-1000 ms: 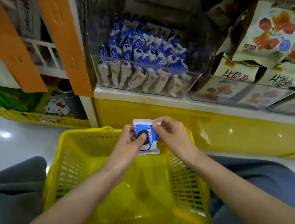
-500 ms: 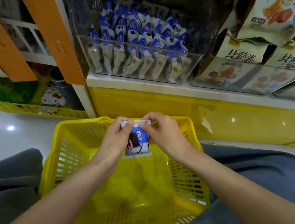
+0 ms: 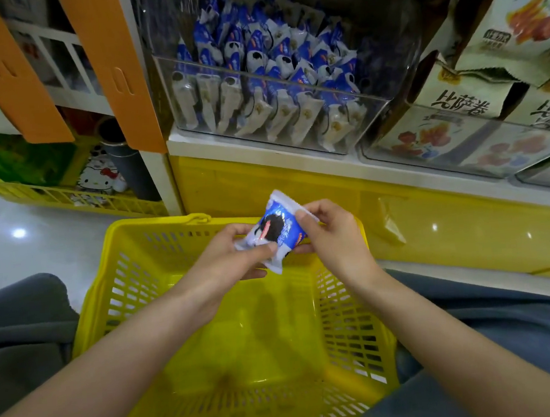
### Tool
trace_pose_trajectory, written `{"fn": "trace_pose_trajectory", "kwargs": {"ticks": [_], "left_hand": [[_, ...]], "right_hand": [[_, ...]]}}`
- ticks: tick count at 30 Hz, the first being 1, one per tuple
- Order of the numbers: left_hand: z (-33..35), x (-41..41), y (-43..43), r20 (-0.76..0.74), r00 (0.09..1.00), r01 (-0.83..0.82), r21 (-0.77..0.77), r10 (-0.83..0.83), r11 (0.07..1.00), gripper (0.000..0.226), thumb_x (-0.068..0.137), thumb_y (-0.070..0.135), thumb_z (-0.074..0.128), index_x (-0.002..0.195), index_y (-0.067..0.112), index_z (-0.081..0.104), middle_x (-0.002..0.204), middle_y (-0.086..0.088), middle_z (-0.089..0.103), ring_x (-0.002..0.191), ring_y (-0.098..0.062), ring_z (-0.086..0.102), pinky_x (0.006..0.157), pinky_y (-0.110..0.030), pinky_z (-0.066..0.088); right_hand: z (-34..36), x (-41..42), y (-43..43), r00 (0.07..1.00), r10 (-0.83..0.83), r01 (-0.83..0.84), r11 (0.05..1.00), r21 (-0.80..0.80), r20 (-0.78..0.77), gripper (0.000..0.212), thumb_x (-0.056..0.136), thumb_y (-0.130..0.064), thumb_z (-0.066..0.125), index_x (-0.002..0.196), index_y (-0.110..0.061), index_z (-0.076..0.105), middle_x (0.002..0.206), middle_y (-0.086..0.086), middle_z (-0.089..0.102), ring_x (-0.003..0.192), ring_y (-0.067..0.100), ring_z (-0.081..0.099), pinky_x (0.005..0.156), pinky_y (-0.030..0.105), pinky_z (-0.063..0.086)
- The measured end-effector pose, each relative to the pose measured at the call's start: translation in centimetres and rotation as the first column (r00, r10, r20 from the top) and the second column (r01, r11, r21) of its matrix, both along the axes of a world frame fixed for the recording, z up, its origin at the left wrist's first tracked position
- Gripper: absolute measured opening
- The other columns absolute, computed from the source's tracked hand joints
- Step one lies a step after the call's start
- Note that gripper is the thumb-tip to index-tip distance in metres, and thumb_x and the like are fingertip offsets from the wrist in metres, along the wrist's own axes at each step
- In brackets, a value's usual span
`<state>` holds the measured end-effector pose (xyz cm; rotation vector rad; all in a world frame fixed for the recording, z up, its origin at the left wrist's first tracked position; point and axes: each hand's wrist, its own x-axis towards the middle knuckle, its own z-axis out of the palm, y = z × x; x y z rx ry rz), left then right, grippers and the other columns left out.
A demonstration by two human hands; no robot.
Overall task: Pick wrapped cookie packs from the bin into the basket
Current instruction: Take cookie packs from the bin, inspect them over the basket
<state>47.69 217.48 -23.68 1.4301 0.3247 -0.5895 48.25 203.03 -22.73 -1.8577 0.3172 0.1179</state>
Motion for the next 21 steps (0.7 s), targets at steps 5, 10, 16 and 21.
{"fn": "trace_pose_trajectory", "kwargs": {"ticks": [5, 10, 16, 21], "left_hand": [[-0.2, 0.5, 0.5, 0.158, 0.974, -0.167, 0.002, 0.165, 0.986, 0.017, 0.087, 0.008, 0.058, 0.104, 0.008, 0.056, 0.088, -0.004, 0.067, 0.071, -0.008, 0.062, 0.064, -0.021, 0.051], [-0.5, 0.9, 1.1, 0.376, 0.923, -0.158, 0.179, 0.081, 0.971, 0.009, 0.09, 0.007, 0.055, 0.084, 0.012, 0.06, 0.075, -0.004, 0.064, 0.058, -0.002, 0.057, 0.059, -0.017, 0.047], [-0.8, 0.5, 0.8, 0.498, 0.855, -0.021, 0.309, -0.142, 0.951, 0.02, 0.086, 0.007, 0.06, 0.074, 0.023, 0.057, 0.072, 0.004, 0.061, 0.067, -0.008, 0.054, 0.063, -0.02, 0.043], [-0.9, 0.4, 0.6, 0.451, 0.884, 0.003, 0.262, -0.125, 0.965, 0.018, 0.088, 0.009, 0.058, 0.077, 0.023, 0.056, 0.075, 0.004, 0.061, 0.065, -0.008, 0.054, 0.06, -0.018, 0.044]], "right_hand": [[0.1, -0.2, -0.6, 0.974, 0.014, 0.056, 0.953, 0.297, -0.227, 0.014, 0.092, 0.002, 0.048, 0.104, -0.002, 0.043, 0.087, 0.016, 0.058, 0.067, 0.015, 0.061, 0.057, 0.023, 0.055], [-1.1, -1.0, -0.7, 0.926, 0.29, -0.337, 0.924, -0.181, -0.244, 0.055, 0.08, -0.005, 0.068, 0.127, -0.004, 0.04, 0.122, 0.012, 0.056, 0.111, 0.02, 0.053, 0.093, 0.031, 0.043], [-0.8, -1.3, -0.2, 0.945, 0.326, -0.326, 0.942, -0.074, -0.015, 0.018, 0.084, -0.013, 0.066, 0.081, -0.027, 0.055, 0.081, -0.012, 0.06, 0.078, 0.001, 0.057, 0.076, 0.021, 0.047], [-0.8, -1.3, 0.0, 0.963, 0.26, -0.254, 0.963, 0.088, -0.074, 0.018, 0.087, -0.01, 0.06, 0.078, -0.02, 0.049, 0.084, 0.008, 0.058, 0.061, 0.004, 0.058, 0.057, 0.022, 0.053]]}}
